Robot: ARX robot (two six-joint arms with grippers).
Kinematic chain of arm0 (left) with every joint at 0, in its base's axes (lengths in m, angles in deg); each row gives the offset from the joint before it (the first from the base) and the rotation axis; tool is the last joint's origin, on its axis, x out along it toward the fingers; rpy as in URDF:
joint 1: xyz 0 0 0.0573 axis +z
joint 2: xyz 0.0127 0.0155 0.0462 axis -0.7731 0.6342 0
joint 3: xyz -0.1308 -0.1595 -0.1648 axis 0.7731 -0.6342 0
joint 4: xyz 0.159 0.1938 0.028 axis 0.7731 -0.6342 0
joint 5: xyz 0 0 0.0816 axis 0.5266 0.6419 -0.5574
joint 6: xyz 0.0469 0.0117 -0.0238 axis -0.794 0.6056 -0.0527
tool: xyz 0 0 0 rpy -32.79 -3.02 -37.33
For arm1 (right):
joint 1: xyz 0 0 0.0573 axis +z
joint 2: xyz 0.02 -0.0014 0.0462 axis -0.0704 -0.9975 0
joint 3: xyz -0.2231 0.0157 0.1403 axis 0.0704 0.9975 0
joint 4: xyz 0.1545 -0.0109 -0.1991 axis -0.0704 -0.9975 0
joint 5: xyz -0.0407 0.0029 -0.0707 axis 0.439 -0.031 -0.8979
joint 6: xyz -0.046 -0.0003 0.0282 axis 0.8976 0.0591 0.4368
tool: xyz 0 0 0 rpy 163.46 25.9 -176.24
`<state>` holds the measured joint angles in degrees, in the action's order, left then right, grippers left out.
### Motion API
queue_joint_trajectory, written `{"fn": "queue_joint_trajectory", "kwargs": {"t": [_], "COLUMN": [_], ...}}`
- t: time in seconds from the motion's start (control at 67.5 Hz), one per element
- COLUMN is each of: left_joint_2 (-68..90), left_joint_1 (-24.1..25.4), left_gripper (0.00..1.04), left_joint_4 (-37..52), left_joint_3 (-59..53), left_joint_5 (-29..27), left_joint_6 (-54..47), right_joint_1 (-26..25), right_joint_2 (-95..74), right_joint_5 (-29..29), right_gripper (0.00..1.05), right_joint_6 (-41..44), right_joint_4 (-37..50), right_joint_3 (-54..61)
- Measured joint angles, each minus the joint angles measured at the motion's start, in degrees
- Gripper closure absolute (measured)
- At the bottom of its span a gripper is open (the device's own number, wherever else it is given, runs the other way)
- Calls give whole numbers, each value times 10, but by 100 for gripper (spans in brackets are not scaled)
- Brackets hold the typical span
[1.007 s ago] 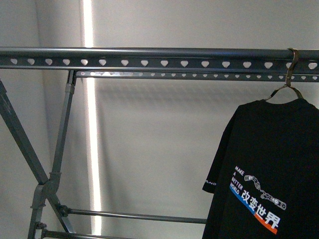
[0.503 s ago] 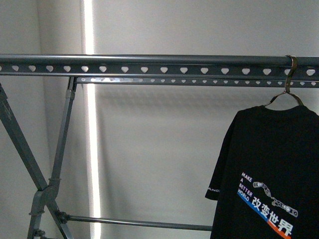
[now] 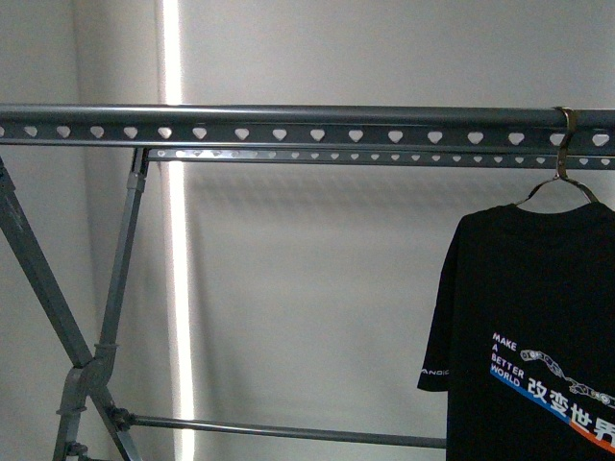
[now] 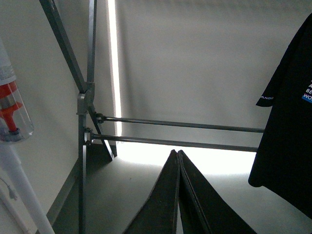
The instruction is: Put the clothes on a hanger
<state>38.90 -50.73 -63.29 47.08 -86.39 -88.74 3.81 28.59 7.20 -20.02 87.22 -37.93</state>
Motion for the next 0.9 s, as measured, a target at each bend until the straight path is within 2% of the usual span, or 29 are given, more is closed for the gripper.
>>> {"fn": "queue_joint_trajectory", "kwargs": {"t": [0.666, 0.8, 0.903], "left_joint_2": [0, 0, 0], "left_joint_1": [0, 0, 0], "left_gripper": [101, 78, 52], "left_joint_4": [0, 0, 0], "left_joint_3": [0, 0, 0], "left_joint_5": [0, 0, 0], "left_joint_6": [0, 0, 0], "right_joint_1": [0, 0, 0], "right_joint_2": [33, 33, 33], "right_joint_5": [0, 0, 0], "right_gripper": [101, 75, 52], "right_joint_6": [1, 1, 1], "right_joint_4": [6, 6, 6], "right_joint_3": [38, 38, 38]}}
